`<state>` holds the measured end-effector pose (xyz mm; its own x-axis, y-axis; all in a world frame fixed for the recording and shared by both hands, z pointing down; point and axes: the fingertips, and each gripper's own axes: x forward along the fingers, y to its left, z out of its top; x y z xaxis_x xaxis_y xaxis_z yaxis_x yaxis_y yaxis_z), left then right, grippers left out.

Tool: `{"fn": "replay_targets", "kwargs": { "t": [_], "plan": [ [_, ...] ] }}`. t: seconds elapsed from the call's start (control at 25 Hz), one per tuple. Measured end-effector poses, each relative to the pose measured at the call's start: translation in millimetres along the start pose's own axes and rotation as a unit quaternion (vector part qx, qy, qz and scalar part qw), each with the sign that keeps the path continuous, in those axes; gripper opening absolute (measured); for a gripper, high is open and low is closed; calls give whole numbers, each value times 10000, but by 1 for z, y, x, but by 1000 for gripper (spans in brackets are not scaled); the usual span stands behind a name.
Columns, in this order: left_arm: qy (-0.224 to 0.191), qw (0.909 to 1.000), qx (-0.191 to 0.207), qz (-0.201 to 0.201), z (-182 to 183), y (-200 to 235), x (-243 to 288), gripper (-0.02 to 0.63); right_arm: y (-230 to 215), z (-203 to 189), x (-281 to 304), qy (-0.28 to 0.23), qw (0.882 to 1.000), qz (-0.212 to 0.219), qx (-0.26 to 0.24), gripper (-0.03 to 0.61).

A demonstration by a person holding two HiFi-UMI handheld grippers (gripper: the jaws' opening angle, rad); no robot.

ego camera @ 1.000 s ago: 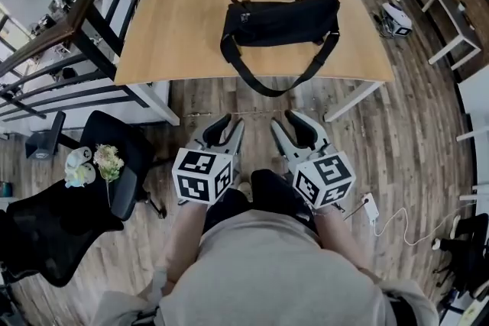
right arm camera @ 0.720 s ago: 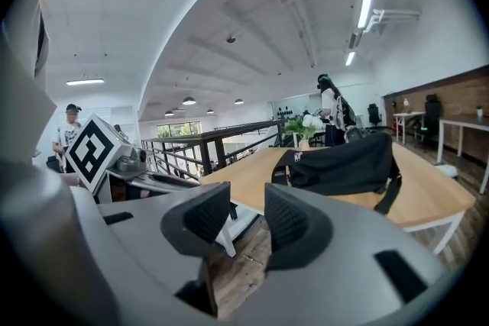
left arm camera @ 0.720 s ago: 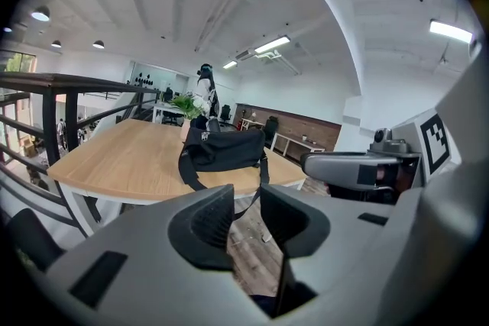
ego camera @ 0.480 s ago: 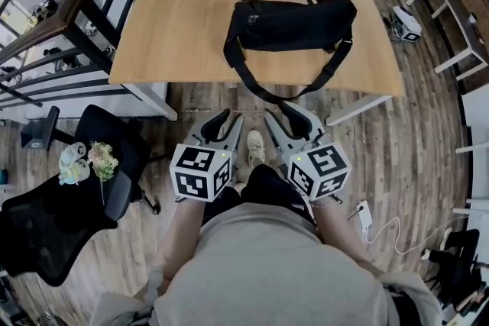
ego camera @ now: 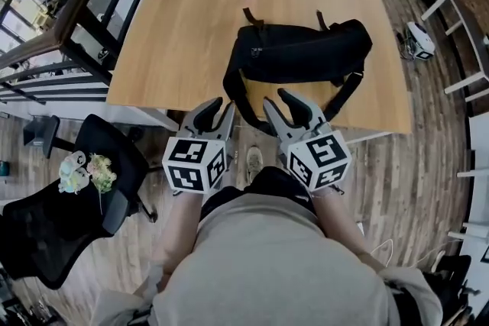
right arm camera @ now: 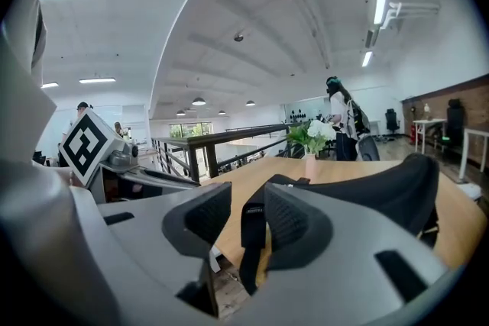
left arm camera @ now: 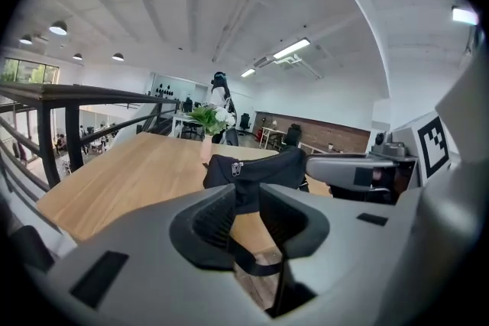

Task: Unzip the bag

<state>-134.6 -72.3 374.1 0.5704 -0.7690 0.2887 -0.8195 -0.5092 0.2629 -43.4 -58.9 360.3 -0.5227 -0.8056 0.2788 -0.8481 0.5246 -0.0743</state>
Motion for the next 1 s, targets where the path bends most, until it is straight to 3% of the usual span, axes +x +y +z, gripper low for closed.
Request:
{"fn": "replay_targets", "kwargs": {
  "t": [0.36,0.64,1.0],
  "plan": [
    [-122,9997,-75,196,28,4,70,106,-62,22,41,-19,9986,377,-373,124],
    [29,9987,-226,454,22,15,90,104,-72,16,58,66,9973,685,-238,115],
    [346,9980,-186,503,11,22,106,104,-86,9,68,112,9980,624,-51,115]
  ]
}}
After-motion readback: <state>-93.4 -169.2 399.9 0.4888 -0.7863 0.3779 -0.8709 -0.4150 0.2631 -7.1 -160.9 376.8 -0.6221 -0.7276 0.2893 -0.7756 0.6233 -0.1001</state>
